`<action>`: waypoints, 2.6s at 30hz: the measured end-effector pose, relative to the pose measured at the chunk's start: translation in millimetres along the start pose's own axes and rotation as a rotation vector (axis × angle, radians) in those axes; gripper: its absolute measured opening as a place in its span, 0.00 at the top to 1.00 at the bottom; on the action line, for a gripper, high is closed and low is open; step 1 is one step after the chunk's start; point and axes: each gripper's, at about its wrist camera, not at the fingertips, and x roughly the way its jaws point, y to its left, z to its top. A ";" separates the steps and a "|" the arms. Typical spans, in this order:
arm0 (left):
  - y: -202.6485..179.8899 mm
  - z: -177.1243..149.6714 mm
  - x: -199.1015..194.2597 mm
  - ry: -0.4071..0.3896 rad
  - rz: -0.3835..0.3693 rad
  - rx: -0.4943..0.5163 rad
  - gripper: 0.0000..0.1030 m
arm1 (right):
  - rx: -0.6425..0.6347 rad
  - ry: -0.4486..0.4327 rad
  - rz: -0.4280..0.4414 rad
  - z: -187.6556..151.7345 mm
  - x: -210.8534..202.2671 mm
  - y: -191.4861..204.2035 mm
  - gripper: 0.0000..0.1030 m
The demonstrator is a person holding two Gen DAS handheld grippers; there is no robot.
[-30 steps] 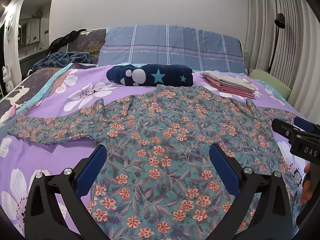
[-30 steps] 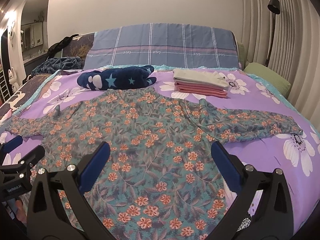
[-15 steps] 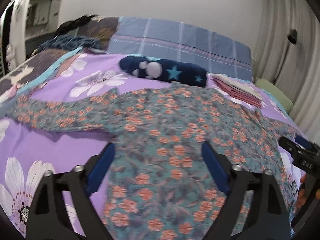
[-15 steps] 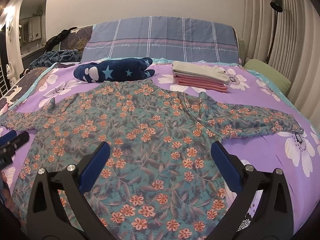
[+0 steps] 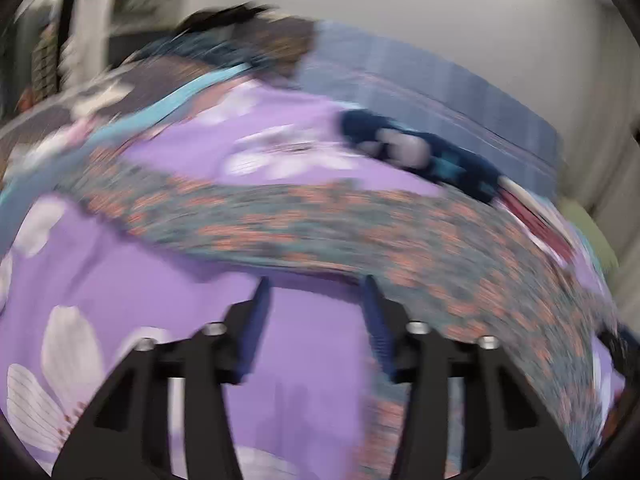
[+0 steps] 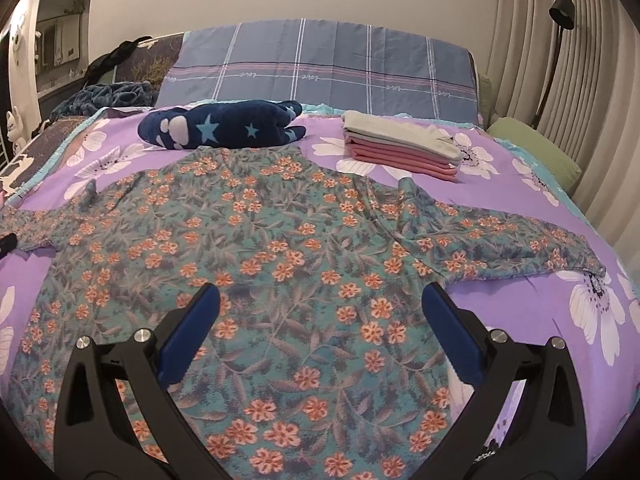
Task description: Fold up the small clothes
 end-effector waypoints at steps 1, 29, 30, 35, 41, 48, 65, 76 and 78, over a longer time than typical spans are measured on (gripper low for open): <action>32.4 7.2 9.3 0.018 0.031 -0.089 0.64 | 0.000 0.002 -0.007 0.4 1.6 -1.1 0.02; 37.3 129.2 50.0 -0.081 -0.174 -0.122 0.98 | 0.054 0.093 0.034 1.1 31.2 -1.6 0.02; -5.5 126.4 45.2 -0.078 -0.214 -0.022 0.98 | 0.060 0.092 0.045 0.6 30.3 -1.7 0.02; -143.6 82.9 39.0 -0.036 -0.389 0.252 0.98 | 0.056 0.073 0.034 -4.5 22.5 -10.8 0.02; -263.7 -8.5 62.9 0.106 -0.431 0.579 0.77 | 0.141 0.116 -0.017 -11.6 27.5 -45.9 0.02; -265.3 -40.2 63.1 0.073 -0.340 0.725 0.24 | 0.186 0.140 -0.036 -19.6 30.8 -70.7 0.02; -86.6 -4.4 27.6 0.012 0.040 0.405 0.07 | 0.040 0.176 0.234 8.5 44.9 0.4 0.02; -79.5 -5.4 70.9 0.116 0.183 0.410 0.07 | -0.204 0.177 0.211 35.5 96.6 125.8 0.02; -78.2 -4.8 72.3 0.119 0.191 0.408 0.07 | -0.171 0.215 0.135 34.0 112.5 114.9 0.09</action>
